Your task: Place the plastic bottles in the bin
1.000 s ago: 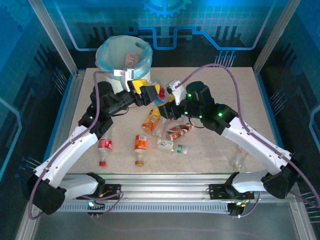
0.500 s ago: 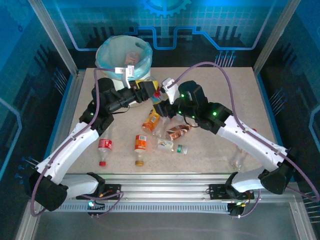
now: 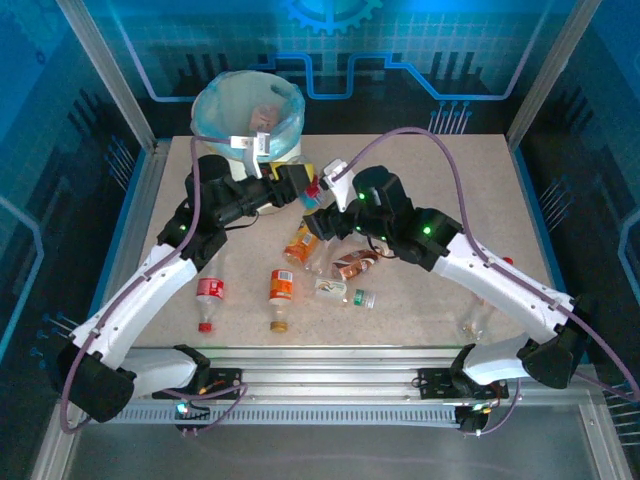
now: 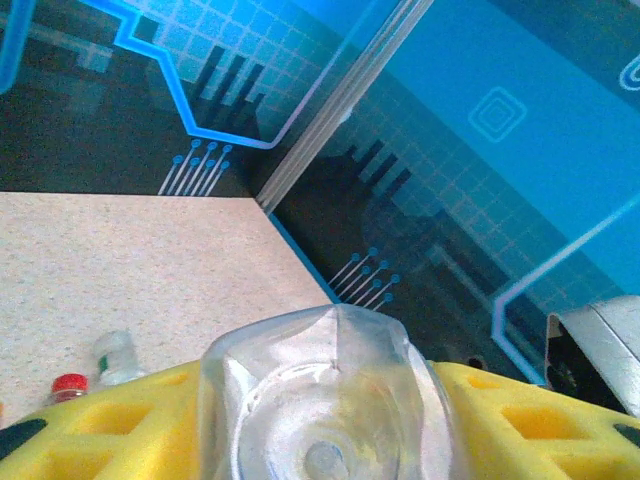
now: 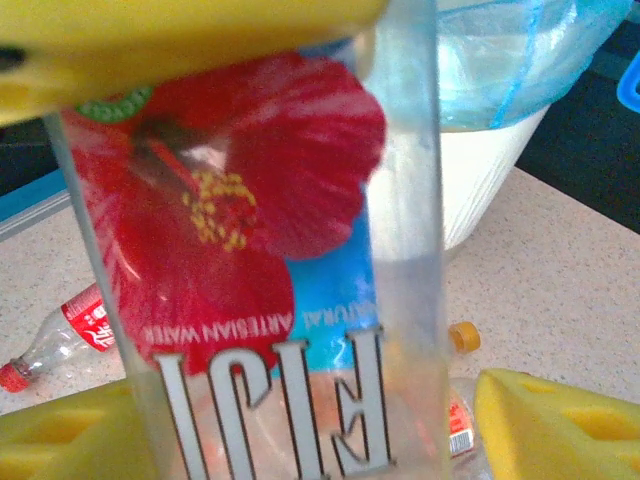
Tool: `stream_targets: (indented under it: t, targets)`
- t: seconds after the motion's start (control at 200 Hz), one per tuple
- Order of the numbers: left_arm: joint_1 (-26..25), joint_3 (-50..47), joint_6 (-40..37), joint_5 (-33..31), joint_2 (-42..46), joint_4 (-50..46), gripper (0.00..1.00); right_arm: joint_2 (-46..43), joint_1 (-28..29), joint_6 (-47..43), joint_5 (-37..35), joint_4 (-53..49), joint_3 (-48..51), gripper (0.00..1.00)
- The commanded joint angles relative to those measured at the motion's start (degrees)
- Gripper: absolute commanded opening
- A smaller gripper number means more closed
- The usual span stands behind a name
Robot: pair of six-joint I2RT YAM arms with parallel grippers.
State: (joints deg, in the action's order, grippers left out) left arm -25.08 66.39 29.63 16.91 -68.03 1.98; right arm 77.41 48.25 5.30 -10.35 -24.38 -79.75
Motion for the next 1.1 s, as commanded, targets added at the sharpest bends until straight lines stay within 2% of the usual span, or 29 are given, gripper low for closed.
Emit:
stream_targets:
  t: [0.0,0.14,0.255,0.465,0.605,0.76,0.98,1.096]
  targets:
    - [0.1,4.0,-4.4,-4.5,1.3,-3.4,0.56,-2.3,0.6,-1.1,-2.5,1.2,1.2,0.8]
    - [1.1,10.2,-9.0,-10.7,-0.5,-8.9,0.57,-3.2,0.6,-2.2,-5.8,1.7,1.9,0.81]
    - [3.7,16.2,-8.4,-17.6,-3.0,-13.7,0.57,-3.5,0.6,-4.0,-8.6,2.4,2.4,0.82]
    - [11.5,29.1,-11.3,-20.7,-10.5,-17.2,0.58,-1.9,0.1,-9.9,-10.0,2.7,1.5,0.84]
    - [16.7,37.9,-12.7,-21.2,-17.8,-17.8,0.59,-0.3,-0.1,-12.8,-9.9,1.8,0.1,0.84]
    - [20.7,50.8,-13.9,-19.9,-29.8,-23.6,0.61,1.0,-0.2,-15.8,-8.2,-0.1,-1.2,0.84]
    - [21.0,65.0,-14.5,-14.9,-44.4,-29.9,0.61,1.4,-0.2,-18.4,-6.8,-3.1,-1.0,0.84]
    - [20.9,66.6,-11.8,-11.7,-47.2,-31.5,0.63,0.2,-0.2,-18.3,-7.2,-3.2,0.8,0.84]
